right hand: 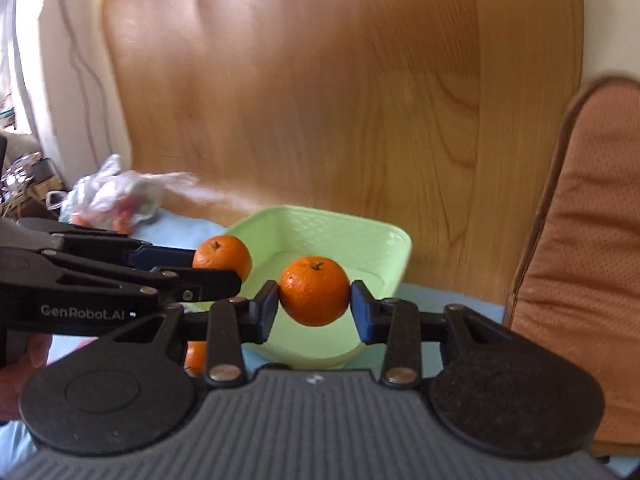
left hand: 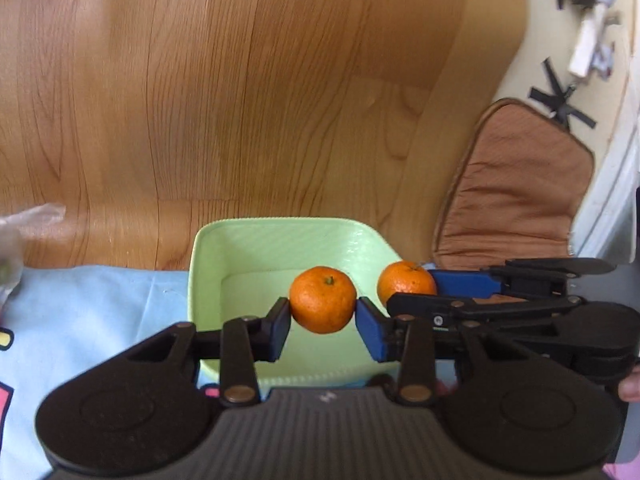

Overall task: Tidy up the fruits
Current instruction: 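Open the left tool while the right tool opens, dropping both mandarins into the green bowl, then grasp the large yellow grapefruit between the left and right tools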

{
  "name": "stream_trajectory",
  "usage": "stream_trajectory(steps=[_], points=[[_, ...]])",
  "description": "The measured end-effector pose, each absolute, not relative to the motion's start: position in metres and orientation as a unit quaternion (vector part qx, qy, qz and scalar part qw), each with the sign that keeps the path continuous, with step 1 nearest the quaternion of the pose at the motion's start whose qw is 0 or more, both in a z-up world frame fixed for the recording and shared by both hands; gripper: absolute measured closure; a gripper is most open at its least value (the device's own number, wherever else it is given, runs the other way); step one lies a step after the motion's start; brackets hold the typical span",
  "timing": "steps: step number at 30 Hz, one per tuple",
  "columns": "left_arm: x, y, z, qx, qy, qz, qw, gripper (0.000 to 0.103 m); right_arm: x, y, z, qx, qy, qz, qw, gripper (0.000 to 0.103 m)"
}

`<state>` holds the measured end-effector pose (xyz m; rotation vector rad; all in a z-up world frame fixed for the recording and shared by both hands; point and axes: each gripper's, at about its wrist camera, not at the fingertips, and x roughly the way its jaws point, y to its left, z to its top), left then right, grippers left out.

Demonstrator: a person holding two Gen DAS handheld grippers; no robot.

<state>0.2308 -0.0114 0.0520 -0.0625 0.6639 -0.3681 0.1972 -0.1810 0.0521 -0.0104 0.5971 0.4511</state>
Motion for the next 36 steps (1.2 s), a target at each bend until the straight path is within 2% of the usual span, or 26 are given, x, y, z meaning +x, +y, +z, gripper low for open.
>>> stream_trajectory(steps=[6, 13, 18, 23, 27, 29, 33, 36], points=[[0.232, -0.011, 0.041, -0.026, 0.338, -0.177, 0.924, 0.064, 0.21, -0.185, 0.043, 0.004, 0.308, 0.225, 0.924, 0.059], [0.164, 0.003, 0.065, -0.044, 0.293, -0.214, 0.931, 0.063, 0.158, -0.219, 0.071, 0.024, 0.257, 0.23, 0.938, 0.056], [0.111, 0.016, 0.056, -0.069, 0.296, -0.225, 0.926, 0.06, 0.095, -0.238, 0.067, 0.0, 0.227, 0.219, 0.949, 0.041], [0.079, 0.025, 0.033, -0.099, 0.327, -0.224, 0.913, 0.06, 0.075, -0.228, 0.044, -0.043, 0.242, 0.205, 0.947, 0.018], [0.062, 0.031, 0.025, -0.109, 0.342, -0.213, 0.909, 0.06, 0.1, -0.221, 0.024, -0.04, 0.283, 0.212, 0.935, 0.018], [0.055, 0.034, 0.026, -0.11, 0.339, -0.209, 0.911, 0.06, 0.111, -0.218, 0.016, -0.032, 0.293, 0.226, 0.928, 0.033], [0.039, 0.043, 0.028, -0.125, 0.328, -0.213, 0.912, 0.056, 0.099, -0.214, 0.015, -0.016, 0.3, 0.231, 0.925, 0.034], [0.031, 0.048, 0.026, -0.138, 0.329, -0.224, 0.907, 0.054, 0.059, -0.199, 0.015, -0.034, 0.3, 0.27, 0.914, 0.034]])
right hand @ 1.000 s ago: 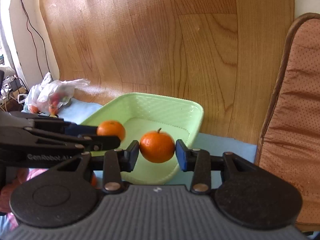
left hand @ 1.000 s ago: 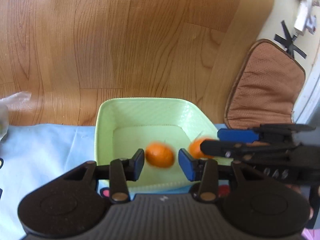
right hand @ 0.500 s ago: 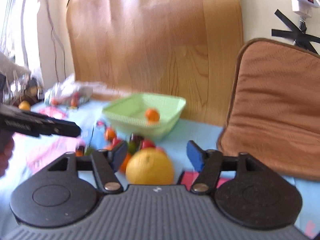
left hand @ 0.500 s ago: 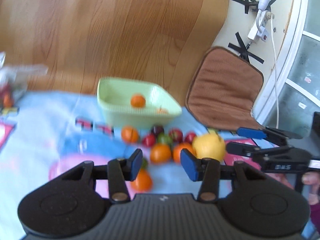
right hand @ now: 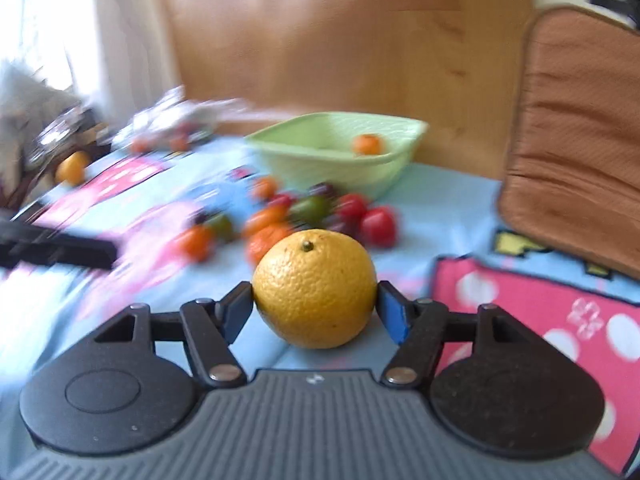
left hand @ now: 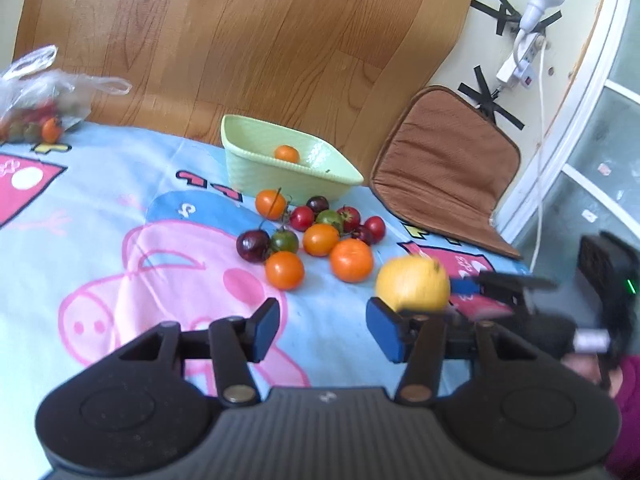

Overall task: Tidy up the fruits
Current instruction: 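Grasp the large yellow grapefruit between the left and right tools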

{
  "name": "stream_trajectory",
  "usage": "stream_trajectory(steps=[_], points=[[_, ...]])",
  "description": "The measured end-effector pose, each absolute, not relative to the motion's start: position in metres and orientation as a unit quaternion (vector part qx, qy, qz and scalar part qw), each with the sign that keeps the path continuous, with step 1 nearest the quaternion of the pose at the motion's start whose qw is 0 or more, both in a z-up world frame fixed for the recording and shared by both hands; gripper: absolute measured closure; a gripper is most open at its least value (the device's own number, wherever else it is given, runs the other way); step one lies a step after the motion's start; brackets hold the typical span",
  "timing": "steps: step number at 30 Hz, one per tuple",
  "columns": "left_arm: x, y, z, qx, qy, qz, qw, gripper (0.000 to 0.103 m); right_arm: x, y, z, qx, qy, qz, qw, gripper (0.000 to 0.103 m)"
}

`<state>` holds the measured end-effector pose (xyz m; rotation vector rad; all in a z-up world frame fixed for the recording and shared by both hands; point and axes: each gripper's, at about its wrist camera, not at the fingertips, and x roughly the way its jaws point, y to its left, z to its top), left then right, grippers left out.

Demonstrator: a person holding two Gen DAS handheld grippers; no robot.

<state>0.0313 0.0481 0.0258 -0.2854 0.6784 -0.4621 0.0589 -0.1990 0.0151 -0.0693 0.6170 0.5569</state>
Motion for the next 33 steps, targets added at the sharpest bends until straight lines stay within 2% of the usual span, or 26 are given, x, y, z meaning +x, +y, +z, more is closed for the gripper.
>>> stream_trajectory(steps=[8, 17, 19, 22, 23, 24, 25, 33], points=[[0.013, 0.044, 0.029, -0.148, 0.325, -0.25, 0.9, 0.053, 0.009, -0.144, 0.013, -0.076, 0.273, 0.348, 0.894, 0.032], [0.01, 0.023, 0.028, -0.134, 0.326, -0.273, 0.895, 0.035, -0.004, -0.157, 0.011, -0.071, 0.277, 0.325, 0.901, 0.029], [0.01, 0.019, 0.026, -0.129, 0.329, -0.275, 0.894, 0.034, -0.008, -0.16, 0.011, -0.078, 0.273, 0.325, 0.902, 0.028], [0.016, 0.016, 0.015, -0.134, 0.345, -0.27, 0.889, 0.039, -0.007, -0.156, 0.01, -0.092, 0.269, 0.332, 0.9, 0.028], [0.018, 0.016, 0.011, -0.135, 0.347, -0.267, 0.889, 0.042, -0.006, -0.154, 0.008, -0.094, 0.27, 0.335, 0.898, 0.031], [0.019, 0.018, 0.011, -0.143, 0.347, -0.265, 0.888, 0.042, -0.005, -0.152, 0.005, -0.095, 0.272, 0.339, 0.896, 0.041], [0.021, 0.019, 0.013, -0.147, 0.349, -0.262, 0.888, 0.043, -0.003, -0.151, 0.004, -0.099, 0.271, 0.335, 0.897, 0.043], [0.093, 0.013, 0.086, -0.098, 0.283, -0.239, 0.924, 0.043, 0.048, -0.141, 0.049, -0.08, 0.217, 0.319, 0.919, 0.044]])
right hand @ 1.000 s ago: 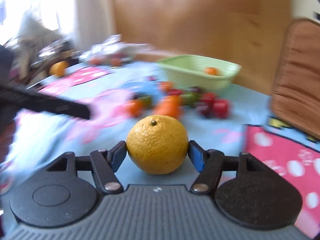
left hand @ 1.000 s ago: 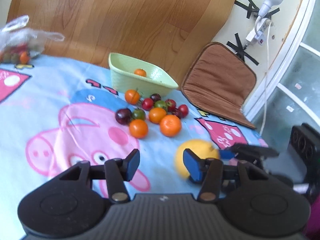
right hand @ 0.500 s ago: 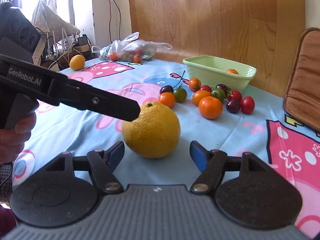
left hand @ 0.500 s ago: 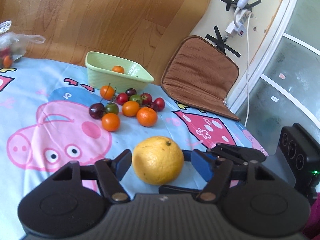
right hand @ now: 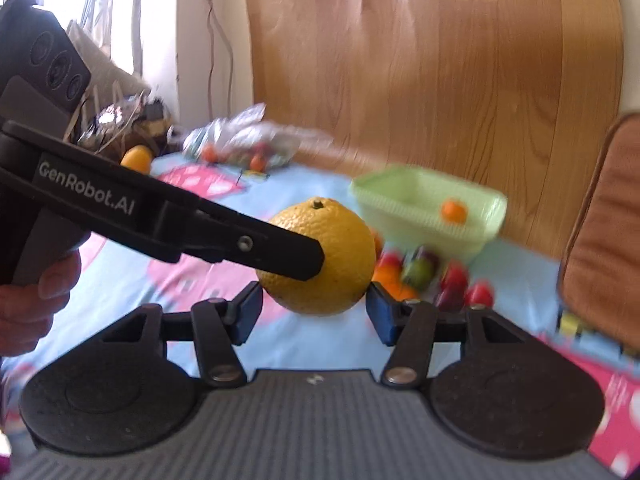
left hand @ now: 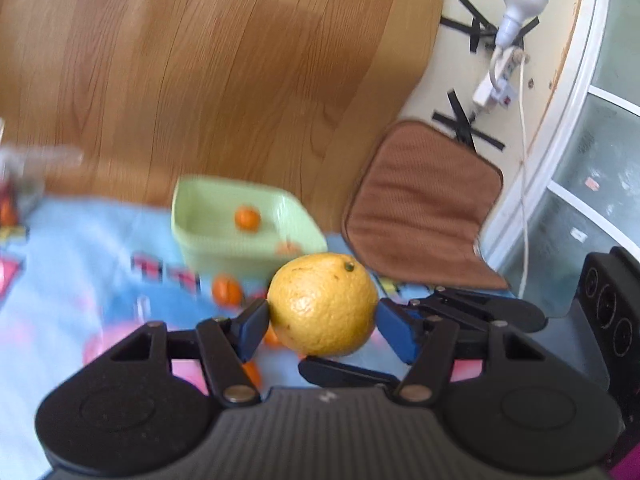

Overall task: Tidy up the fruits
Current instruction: 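Grasp the large yellow grapefruit between the left and right tools, then carry the grapefruit with both tools into the green bowl and release, then grasp a mandarin with the left tool while the right tool grasps a dark cherry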

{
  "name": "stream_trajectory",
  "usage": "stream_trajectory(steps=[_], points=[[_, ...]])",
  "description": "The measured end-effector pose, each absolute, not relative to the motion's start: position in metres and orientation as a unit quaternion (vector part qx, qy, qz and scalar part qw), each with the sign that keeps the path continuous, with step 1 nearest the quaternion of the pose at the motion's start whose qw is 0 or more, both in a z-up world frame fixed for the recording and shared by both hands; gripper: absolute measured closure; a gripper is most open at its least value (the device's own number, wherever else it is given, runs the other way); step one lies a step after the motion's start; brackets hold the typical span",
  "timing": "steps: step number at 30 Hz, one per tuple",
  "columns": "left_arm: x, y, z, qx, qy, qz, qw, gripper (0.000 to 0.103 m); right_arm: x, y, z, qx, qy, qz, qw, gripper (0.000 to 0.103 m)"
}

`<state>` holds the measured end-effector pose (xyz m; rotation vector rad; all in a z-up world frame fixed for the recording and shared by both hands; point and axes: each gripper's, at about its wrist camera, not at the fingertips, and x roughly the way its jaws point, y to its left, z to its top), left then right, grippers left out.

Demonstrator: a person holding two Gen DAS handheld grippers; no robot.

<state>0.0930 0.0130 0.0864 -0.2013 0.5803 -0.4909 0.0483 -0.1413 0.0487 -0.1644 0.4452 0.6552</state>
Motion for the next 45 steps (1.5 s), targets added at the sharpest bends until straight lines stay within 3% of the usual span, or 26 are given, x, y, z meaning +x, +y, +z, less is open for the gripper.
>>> stream_trajectory(steps=[5, 12, 18, 24, 27, 31, 35, 39, 43, 45], points=[[0.173, 0.007, 0.098, -0.078, 0.284, -0.228, 0.928, 0.046, 0.127, -0.136, 0.07, -0.061, 0.21, 0.29, 0.932, 0.044], [0.237, -0.001, 0.06, -0.065, 0.327, -0.199, 0.921, 0.047, 0.206, -0.135, 0.036, -0.039, 0.275, 0.275, 0.921, 0.044], [0.25, 0.002, 0.048, -0.076, 0.338, -0.2, 0.917, 0.049, 0.226, -0.137, 0.025, -0.024, 0.306, 0.271, 0.912, 0.04], [0.218, 0.009, 0.066, -0.098, 0.308, -0.21, 0.923, 0.049, 0.203, -0.168, 0.045, -0.006, 0.275, 0.268, 0.923, 0.038], [0.178, 0.012, 0.076, -0.096, 0.286, -0.222, 0.927, 0.049, 0.176, -0.199, 0.051, 0.017, 0.257, 0.256, 0.932, 0.042], [0.128, -0.002, 0.064, -0.079, 0.284, -0.236, 0.926, 0.049, 0.144, -0.237, 0.042, 0.055, 0.264, 0.225, 0.936, 0.066], [0.099, -0.029, 0.041, -0.033, 0.299, -0.229, 0.926, 0.047, 0.122, -0.246, 0.027, 0.057, 0.277, 0.216, 0.935, 0.076], [0.094, -0.049, 0.024, -0.007, 0.329, -0.209, 0.921, 0.046, 0.112, -0.238, 0.017, 0.06, 0.296, 0.243, 0.922, 0.078], [0.095, -0.057, 0.014, 0.003, 0.327, -0.193, 0.925, 0.034, 0.12, -0.225, 0.012, 0.057, 0.309, 0.267, 0.911, 0.077], [0.098, -0.059, 0.012, 0.001, 0.328, -0.191, 0.925, 0.034, 0.122, -0.22, 0.012, 0.051, 0.308, 0.27, 0.911, 0.077]])
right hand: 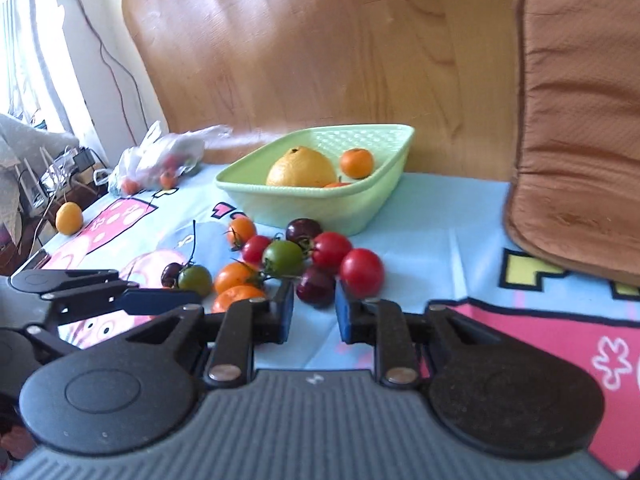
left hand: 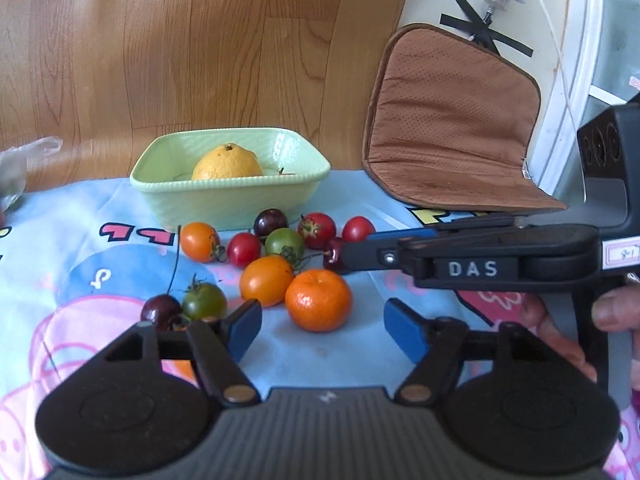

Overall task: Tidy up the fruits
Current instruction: 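Grasp a mandarin with the left tool while the right tool grasps a dark cherry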

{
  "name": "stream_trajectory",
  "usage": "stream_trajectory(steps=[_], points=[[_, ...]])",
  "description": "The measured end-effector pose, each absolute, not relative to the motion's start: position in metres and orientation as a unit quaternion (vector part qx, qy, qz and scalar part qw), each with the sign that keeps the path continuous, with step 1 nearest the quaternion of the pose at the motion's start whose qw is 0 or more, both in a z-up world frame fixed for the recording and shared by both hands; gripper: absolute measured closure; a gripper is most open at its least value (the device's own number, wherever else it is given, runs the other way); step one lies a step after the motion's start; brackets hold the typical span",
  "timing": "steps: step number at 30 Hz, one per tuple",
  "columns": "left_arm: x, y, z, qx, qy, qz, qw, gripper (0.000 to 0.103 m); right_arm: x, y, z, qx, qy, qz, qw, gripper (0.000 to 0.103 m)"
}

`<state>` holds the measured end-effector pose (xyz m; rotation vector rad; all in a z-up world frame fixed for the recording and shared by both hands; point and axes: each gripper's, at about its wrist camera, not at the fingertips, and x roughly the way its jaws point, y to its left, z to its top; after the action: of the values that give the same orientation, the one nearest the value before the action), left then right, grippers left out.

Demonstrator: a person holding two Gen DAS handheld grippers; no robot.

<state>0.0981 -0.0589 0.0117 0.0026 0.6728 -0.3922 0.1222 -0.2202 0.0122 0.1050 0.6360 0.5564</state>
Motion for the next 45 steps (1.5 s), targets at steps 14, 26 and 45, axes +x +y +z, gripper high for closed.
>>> stream_trajectory(steps=[14, 26, 45], points=[[0.058, -0.037, 0.005, -0.029, 0.336, -0.213, 0.917, 0.064, 0.098, -0.215, 0.014, 0.031, 0.305, 0.277, 0.911, 0.096], [0.012, -0.014, 0.004, -0.029, 0.302, -0.17, 0.938, 0.037, 0.084, -0.199, 0.019, -0.013, 0.274, 0.25, 0.929, 0.052], [0.01, -0.009, 0.003, -0.039, 0.305, -0.194, 0.931, 0.043, 0.004, -0.195, 0.001, -0.036, 0.288, 0.276, 0.916, 0.075]])
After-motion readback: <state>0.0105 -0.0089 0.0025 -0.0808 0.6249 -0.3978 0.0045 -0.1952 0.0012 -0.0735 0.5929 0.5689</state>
